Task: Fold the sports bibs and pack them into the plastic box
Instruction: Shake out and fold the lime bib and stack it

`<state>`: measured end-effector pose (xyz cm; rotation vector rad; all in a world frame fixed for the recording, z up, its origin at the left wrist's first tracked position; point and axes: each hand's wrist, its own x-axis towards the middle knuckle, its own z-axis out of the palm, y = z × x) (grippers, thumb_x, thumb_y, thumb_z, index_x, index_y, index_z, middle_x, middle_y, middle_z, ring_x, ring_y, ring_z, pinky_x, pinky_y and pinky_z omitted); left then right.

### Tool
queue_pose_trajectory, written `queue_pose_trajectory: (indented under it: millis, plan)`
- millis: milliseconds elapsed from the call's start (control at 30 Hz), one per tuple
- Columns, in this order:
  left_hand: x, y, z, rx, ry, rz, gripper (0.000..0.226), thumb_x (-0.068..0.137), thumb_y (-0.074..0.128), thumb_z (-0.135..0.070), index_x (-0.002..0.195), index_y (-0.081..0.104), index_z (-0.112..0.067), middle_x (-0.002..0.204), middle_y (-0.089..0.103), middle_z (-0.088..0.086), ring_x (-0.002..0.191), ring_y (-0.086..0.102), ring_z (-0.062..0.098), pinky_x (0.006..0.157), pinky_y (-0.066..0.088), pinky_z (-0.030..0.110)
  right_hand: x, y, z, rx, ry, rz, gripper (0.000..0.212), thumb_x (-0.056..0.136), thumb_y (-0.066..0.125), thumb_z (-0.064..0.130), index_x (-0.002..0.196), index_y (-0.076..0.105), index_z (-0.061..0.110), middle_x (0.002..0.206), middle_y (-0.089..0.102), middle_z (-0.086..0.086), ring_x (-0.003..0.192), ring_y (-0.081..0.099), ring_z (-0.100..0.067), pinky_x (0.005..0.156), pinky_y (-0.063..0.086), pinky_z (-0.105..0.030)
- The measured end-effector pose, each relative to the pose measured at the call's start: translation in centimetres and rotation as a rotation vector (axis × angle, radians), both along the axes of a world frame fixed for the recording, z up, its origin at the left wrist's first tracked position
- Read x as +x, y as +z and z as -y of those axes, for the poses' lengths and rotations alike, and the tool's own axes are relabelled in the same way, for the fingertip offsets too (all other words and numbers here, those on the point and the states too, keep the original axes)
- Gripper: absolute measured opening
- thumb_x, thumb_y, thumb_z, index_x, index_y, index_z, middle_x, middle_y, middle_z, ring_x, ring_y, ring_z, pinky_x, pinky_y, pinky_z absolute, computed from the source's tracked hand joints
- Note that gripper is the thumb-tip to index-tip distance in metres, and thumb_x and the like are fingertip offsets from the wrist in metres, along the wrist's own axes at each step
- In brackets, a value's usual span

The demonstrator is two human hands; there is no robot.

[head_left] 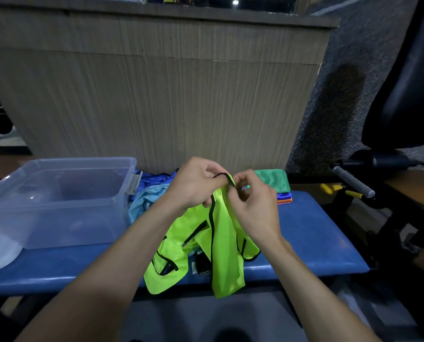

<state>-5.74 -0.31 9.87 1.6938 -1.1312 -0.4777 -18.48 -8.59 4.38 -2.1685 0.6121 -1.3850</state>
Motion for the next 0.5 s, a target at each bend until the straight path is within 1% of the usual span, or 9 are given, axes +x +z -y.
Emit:
queue_pose_trajectory:
  millis: [67,133,200,233,267,333,400,467,500]
  plan:
    - [0.3,-0.2,-0.2,0.003,0.010,-0.116,0.010,0.096,0.067,-0.016,0.100,0.076,-0.011,0.064,0.063,0.011,0.036,0.048,0.014,0.039,0.037,0.019,0.0,0.4,0.7,0.145,0.077,0.080,0.012,0.094,0.069,0.011,0.088,0.066,0.021,0.073,0.068,0.009,0.067,0.063,-0.003,0.063,0.046,-0.019]
    - [1.0,-0.3,-0.5,0.016,0.020,-0.253,0.014,0.099,0.063,-0.014,0.108,0.074,-0.011,0.070,0.062,0.002,0.046,0.051,0.014,0.044,0.043,0.023,-0.4,1.1,1.8,0.359,0.156,0.118,0.019,0.095,0.066,0.007,0.083,0.069,0.022,0.070,0.068,0.005,0.062,0.057,-0.002,0.060,0.043,-0.020]
    - [1.6,-0.4,-0.9,0.031,0.009,-0.298,0.020,0.101,0.058,-0.014,0.110,0.076,-0.016,0.070,0.061,-0.003,0.065,0.055,0.017,0.060,0.049,0.028,-1.2,2.1,3.2,0.546,0.167,0.177,0.021,0.095,0.066,0.004,0.081,0.071,0.019,0.069,0.067,0.002,0.063,0.055,-0.007,0.060,0.043,-0.025]
    - [1.7,-0.2,-1.0,0.024,-0.013,-0.309,0.025,0.102,0.055,-0.014,0.108,0.078,-0.019,0.069,0.060,-0.004,0.072,0.054,0.019,0.068,0.048,0.033,-1.5,2.7,3.8,0.589,0.140,0.214,0.020,0.094,0.065,0.001,0.083,0.072,0.017,0.068,0.067,0.002,0.062,0.055,-0.009,0.060,0.042,-0.027]
    - [1.6,0.1,-1.2,0.010,-0.046,-0.325,0.028,0.103,0.051,-0.013,0.107,0.079,-0.020,0.067,0.059,-0.004,0.074,0.054,0.021,0.071,0.046,0.036,-1.9,3.3,4.3,0.563,0.100,0.227,0.019,0.093,0.064,0.000,0.087,0.071,0.016,0.068,0.067,0.003,0.061,0.053,-0.010,0.058,0.040,-0.028]
    - [0.9,1.0,-1.4,-0.007,-0.117,-0.335,0.032,0.105,0.047,-0.013,0.108,0.079,-0.019,0.064,0.057,-0.002,0.068,0.055,0.018,0.069,0.043,0.036,-2.3,4.6,4.4,0.392,0.064,0.164,0.019,0.091,0.061,0.000,0.090,0.069,0.017,0.066,0.062,0.005,0.058,0.047,-0.014,0.053,0.034,-0.028]
    - [0.0,2.0,-1.3,0.011,-0.167,-0.304,0.030,0.106,0.046,-0.013,0.112,0.075,-0.017,0.068,0.063,0.001,0.066,0.061,0.018,0.065,0.048,0.034,-2.1,5.7,3.5,0.279,0.140,0.053,0.020,0.089,0.058,0.003,0.085,0.068,0.020,0.061,0.060,-0.002,0.055,0.044,-0.019,0.050,0.033,-0.031]
    - [-0.6,2.6,-1.2,0.031,-0.223,-0.316,0.026,0.106,0.046,-0.011,0.117,0.070,-0.009,0.087,0.071,0.011,0.072,0.067,0.024,0.066,0.056,0.035,-1.8,6.4,2.6,0.283,0.213,-0.010,0.024,0.087,0.055,0.007,0.078,0.071,0.021,0.066,0.066,-0.011,0.056,0.045,-0.026,0.050,0.037,-0.042]
    - [-0.8,2.9,-1.3,0.039,-0.254,-0.339,0.026,0.105,0.045,-0.008,0.119,0.068,-0.005,0.100,0.072,0.016,0.077,0.070,0.029,0.070,0.060,0.038,-1.9,6.7,2.5,0.288,0.211,-0.019,0.025,0.086,0.053,0.009,0.075,0.073,0.021,0.066,0.068,-0.010,0.056,0.046,-0.030,0.051,0.039,-0.044]
